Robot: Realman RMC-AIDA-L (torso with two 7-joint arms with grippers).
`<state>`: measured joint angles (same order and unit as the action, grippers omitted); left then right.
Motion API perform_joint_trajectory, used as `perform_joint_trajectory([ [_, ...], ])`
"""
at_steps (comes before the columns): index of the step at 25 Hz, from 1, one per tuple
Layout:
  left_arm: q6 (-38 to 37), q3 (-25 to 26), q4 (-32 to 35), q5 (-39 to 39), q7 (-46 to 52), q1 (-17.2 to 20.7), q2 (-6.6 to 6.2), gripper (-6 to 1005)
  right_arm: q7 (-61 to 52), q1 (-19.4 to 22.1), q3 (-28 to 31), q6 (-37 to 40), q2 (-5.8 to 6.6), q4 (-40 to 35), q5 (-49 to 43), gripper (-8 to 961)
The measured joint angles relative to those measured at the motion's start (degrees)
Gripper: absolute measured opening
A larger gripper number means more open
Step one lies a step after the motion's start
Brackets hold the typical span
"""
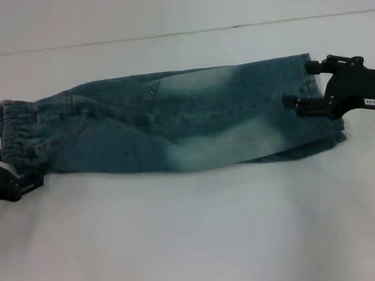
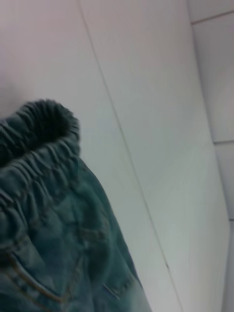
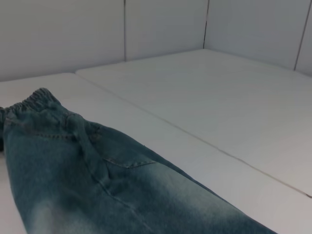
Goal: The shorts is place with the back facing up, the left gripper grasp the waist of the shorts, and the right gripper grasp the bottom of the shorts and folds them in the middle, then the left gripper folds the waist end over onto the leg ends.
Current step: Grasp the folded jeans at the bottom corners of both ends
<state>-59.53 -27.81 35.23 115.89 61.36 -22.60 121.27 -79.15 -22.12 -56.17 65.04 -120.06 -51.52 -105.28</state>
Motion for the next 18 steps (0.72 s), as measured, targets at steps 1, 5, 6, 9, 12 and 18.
perform_joint_trajectory([
  [1, 0.7, 0.0, -0.4, 0.0, 0.0, -0.2, -0.03, 841, 0.5, 0.1, 0.0, 0.0, 0.01, 0.3, 0.5, 868],
  [5, 3.1, -0.4, -1.7, 0.0, -0.6, -1.2, -0.03, 765, 1.6, 0.2, 0.0, 0.0, 0.09, 1.3, 1.4, 867],
  [6, 3.2, -0.5, -1.8, 0.0, -0.8, -1.4, 0.03, 745, 1.7, 0.2, 0.0, 0.0, 0.09, 1.4, 1.5, 867],
  [9, 3.0, -0.5, -1.9, 0.0, -1.1, -1.7, 0.09, 687, 1.8, 0.1, 0.1, 0.0, 0.09, 1.6, 1.5, 867],
  [12, 2.4, -0.6, -1.9, -0.2, -1.1, -1.9, 0.00, 629, 2.3, 0.1, 0.3, -0.1, 0.09, 2.1, 1.6, 867],
  [18, 0.8, -0.7, -1.4, -0.5, -1.1, -1.6, 0.09, 552, 3.3, 0.1, 0.5, -0.5, 0.09, 3.0, 1.8, 866],
])
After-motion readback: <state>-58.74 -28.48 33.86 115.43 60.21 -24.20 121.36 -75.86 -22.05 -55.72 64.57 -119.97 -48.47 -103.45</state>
